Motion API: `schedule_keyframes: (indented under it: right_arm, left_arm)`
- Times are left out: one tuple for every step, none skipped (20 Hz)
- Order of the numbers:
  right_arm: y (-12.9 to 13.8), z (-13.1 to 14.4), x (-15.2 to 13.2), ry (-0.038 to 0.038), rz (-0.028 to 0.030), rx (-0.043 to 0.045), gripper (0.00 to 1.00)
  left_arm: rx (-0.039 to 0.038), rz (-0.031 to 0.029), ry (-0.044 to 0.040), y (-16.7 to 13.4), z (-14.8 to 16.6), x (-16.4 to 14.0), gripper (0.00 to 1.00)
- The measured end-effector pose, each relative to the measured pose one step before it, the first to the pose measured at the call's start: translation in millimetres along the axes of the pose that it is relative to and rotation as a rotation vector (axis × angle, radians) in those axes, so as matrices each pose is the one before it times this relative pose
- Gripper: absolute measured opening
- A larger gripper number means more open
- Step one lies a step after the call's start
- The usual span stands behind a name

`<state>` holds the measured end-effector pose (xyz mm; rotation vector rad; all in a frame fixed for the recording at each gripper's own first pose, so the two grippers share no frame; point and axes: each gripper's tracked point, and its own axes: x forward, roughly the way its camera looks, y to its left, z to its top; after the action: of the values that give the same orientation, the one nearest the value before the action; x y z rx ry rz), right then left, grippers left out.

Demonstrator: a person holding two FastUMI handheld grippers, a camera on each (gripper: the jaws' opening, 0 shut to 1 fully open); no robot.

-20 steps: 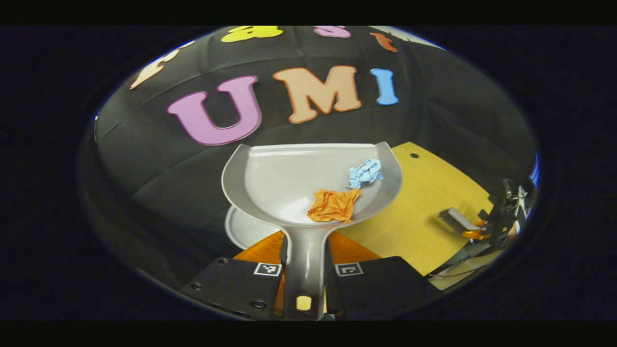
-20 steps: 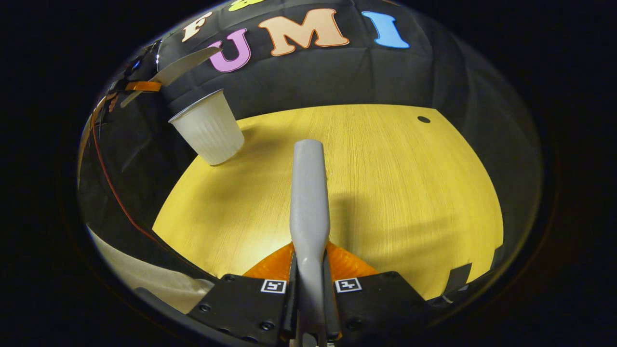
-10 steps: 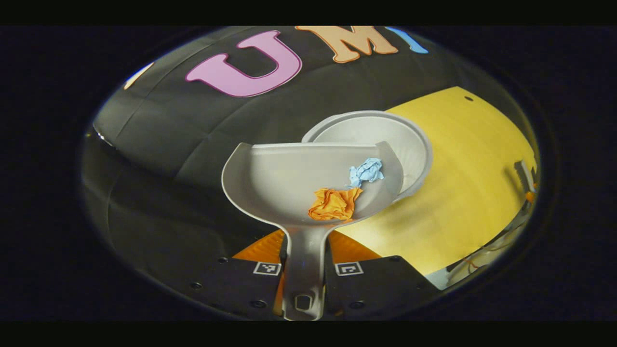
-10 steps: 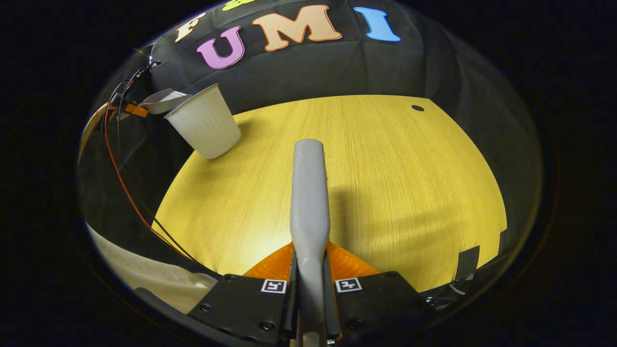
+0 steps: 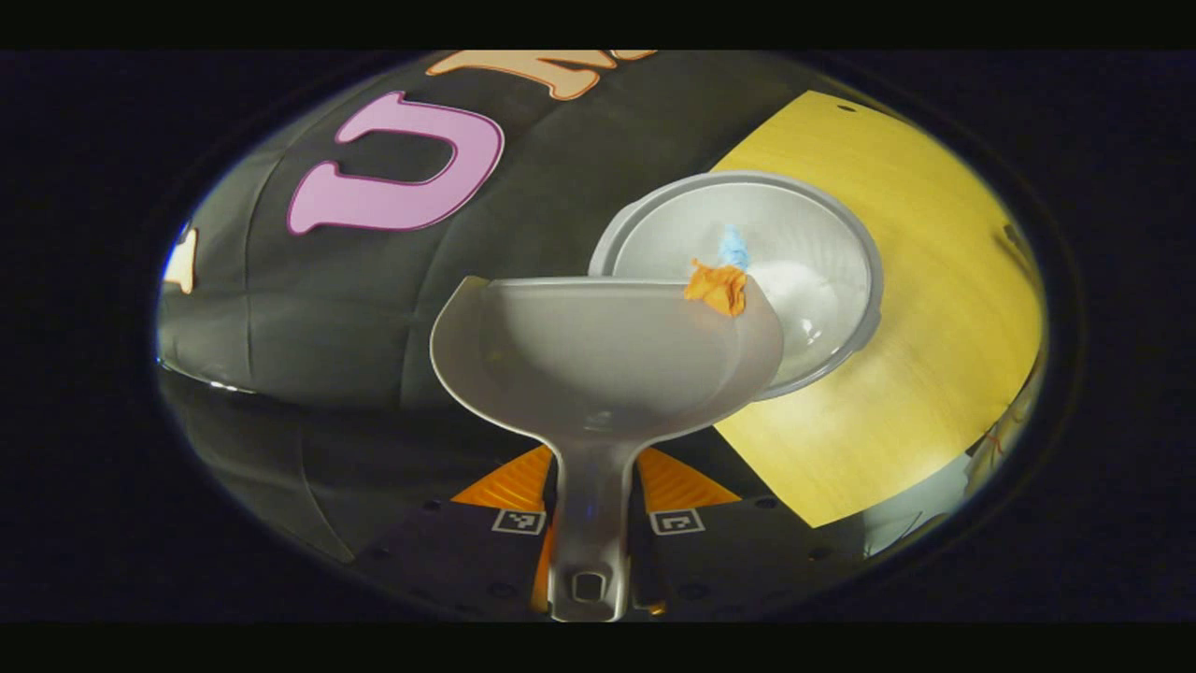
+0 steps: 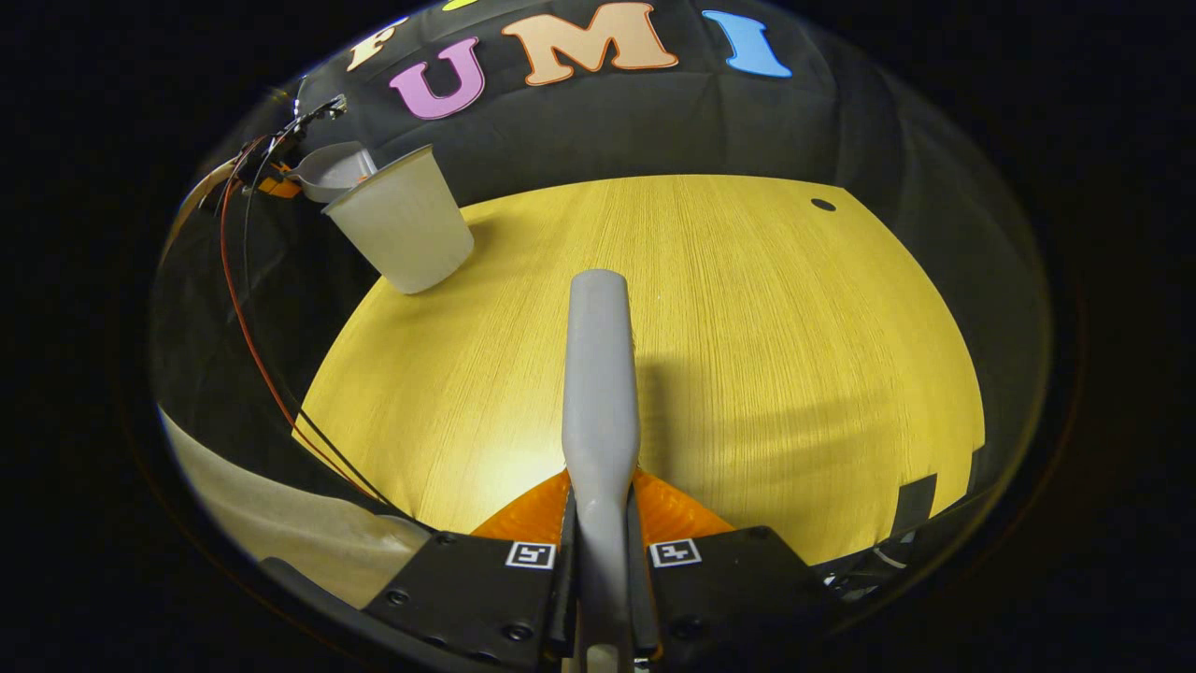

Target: Pick up the small broom and dustpan from the desktop, sweep the trash into the dustpan with the broom, and then empty the trash into the garbage bin.

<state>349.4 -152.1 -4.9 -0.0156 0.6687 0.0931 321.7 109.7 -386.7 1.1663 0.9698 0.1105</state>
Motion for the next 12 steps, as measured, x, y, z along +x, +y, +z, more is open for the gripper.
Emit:
schedule_keyframes:
  right_arm:
    - [0.86,0.18,-1.5,-0.00101,-0.0026,0.00055,0.21]
    - [0.71,1.35,-1.07,-0.00147,-0.00205,0.00176,0.21]
    - [-0.42,-0.67,-0.68,-0.00183,-0.00112,0.00307,0.21]
    - [-0.3,0.56,-0.35,-0.00147,0.00061,0.00268,0.17]
    - [-1.33,-0.24,1.18,-0.00073,0.00045,0.00294,0.21]
    - [-0.4,0.76,0.48,-0.00009,0.00218,0.00038,0.22]
    - [-1.58,0.17,0.66,-0.00215,0.00149,0.00061,0.21]
    - [-0.92,1.11,-0.12,-0.0029,0.00296,0.00035,0.21]
    - [-1.31,-0.19,0.38,-0.00062,0.00238,0.0021,0.18]
    - [-1.2,0.43,1.46,0.00622,0.00779,-0.00369,0.21]
    - [-2.26,2.58,0.14,0.01161,0.0085,-0.00998,0.21]
    - [-2.05,4.25,0.75,0.00775,0.00727,-0.02222,0.21]
  left_arm:
    - [0.01307,0.00326,0.00847,-0.23,-0.71,-0.2,0.26]
    - [0.00764,0.00379,0.00427,0.87,0.75,-1.2,0.27]
    - [0.00137,0.0041,0.00342,0.87,0.42,-0.16,0.27]
    - [-0.00274,0.0068,0.00012,0.94,-0.07,0.35,0.26]
    - [-0.01137,0.00807,-0.00754,0.75,-1.01,-0.29,0.27]
    - [-0.02641,0.01148,-0.0251,0.11,1.67,0.23,0.26]
    - [-0.04365,0.01473,-0.04297,-0.55,3.03,-1.03,0.26]
    - [-0.06246,0.00937,-0.05136,-3.69,5.34,1.3,0.26]
    - [-0.0817,0.00232,-0.05409,-7.75,6.54,-2.58,0.26]
    - [-0.08887,-0.01042,-0.06015,-12.02,8.42,-4.22,0.27]
    - [-0.08106,-0.0241,-0.04627,-19.45,4.03,-1.24,0.27]
    - [-0.05085,-0.03441,-0.05134,-12.31,6.64,-7.21,0.26]
